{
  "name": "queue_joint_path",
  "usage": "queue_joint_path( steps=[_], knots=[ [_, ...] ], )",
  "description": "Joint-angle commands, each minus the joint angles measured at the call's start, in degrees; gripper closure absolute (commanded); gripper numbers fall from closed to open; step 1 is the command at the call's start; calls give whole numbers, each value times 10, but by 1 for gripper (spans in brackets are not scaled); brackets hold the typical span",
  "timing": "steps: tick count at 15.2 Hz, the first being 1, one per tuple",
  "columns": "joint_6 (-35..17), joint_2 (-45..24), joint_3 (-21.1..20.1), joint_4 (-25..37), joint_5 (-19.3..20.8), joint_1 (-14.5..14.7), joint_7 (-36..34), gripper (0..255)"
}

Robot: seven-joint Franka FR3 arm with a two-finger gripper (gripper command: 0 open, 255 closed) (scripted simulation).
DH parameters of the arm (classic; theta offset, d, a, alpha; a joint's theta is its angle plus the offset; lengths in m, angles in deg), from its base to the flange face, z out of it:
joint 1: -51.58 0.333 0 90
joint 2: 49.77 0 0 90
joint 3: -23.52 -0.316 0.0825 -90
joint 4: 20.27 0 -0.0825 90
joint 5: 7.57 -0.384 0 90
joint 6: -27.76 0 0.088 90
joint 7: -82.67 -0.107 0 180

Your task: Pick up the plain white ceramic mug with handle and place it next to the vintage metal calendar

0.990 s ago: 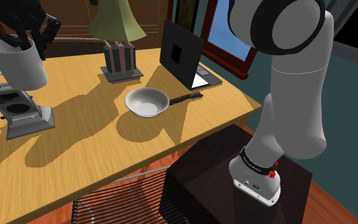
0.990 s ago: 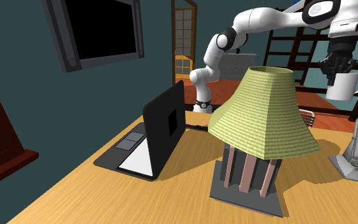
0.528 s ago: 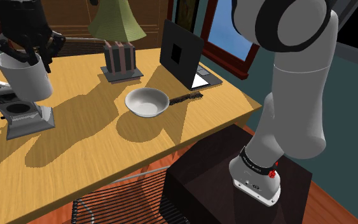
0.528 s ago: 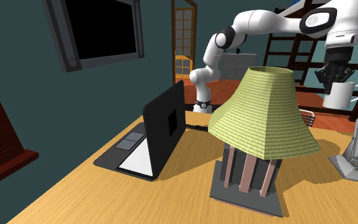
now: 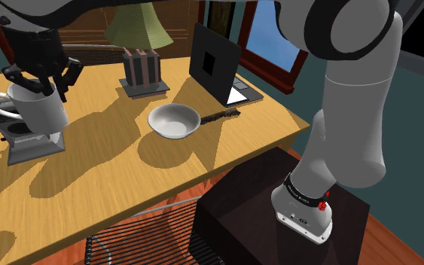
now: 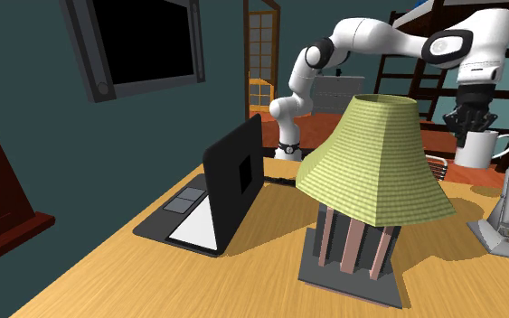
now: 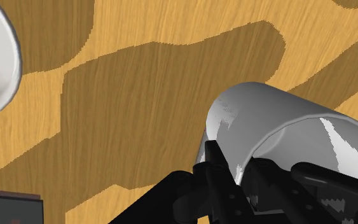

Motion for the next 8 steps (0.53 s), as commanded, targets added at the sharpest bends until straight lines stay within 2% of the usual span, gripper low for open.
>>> queue_joint_path(
  steps=[1, 8],
  knots=[
    [-17, 1, 0, -18, 0, -2, -1, 255],
    [-68, -3, 2, -66, 4, -4, -8, 255]
  ],
)
